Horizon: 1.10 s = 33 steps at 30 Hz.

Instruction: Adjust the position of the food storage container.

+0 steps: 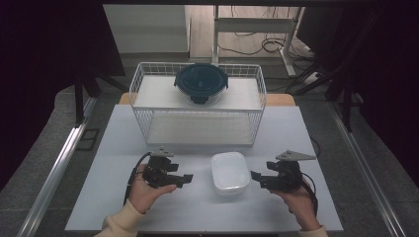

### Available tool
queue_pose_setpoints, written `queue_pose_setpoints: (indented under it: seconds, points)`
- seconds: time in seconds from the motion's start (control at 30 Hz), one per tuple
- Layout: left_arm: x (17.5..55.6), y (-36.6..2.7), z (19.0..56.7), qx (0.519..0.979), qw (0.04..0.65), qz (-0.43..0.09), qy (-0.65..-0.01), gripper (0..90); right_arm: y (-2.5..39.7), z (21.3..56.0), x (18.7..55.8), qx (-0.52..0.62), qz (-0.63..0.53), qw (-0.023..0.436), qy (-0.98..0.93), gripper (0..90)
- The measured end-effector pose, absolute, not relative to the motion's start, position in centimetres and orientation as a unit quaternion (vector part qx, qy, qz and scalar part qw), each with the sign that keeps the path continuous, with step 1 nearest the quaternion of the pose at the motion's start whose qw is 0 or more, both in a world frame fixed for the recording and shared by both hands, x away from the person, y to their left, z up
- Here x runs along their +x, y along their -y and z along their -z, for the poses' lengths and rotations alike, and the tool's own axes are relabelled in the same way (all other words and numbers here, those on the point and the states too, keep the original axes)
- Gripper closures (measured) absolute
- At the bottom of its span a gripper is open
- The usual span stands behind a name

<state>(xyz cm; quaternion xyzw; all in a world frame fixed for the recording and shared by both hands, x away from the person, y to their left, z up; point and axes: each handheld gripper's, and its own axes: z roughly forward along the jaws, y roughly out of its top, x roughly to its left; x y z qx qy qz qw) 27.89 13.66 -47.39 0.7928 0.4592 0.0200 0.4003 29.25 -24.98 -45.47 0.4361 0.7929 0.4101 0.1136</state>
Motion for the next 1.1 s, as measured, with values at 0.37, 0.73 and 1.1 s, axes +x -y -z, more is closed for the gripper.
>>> queue_pose_setpoints:
  seconds: [0.37, 0.73, 1.1]
  points:
    - [28.4, -15.8, 47.7, 0.78, 0.403, -0.017, -0.478, 24.6, 23.7, 48.2, 32.4, 0.472, -0.328, 0.078, -0.814, 89.2]
    - [28.7, -16.7, 47.7, 0.776, 0.405, -0.013, -0.484, 24.5, 21.0, 49.2, 32.3, 0.449, -0.303, 0.059, -0.839, 89.5]
    - [28.8, -17.3, 47.6, 0.768, 0.409, -0.015, -0.493, 24.7, 18.3, 49.3, 31.8, 0.419, -0.307, 0.05, -0.853, 89.5]
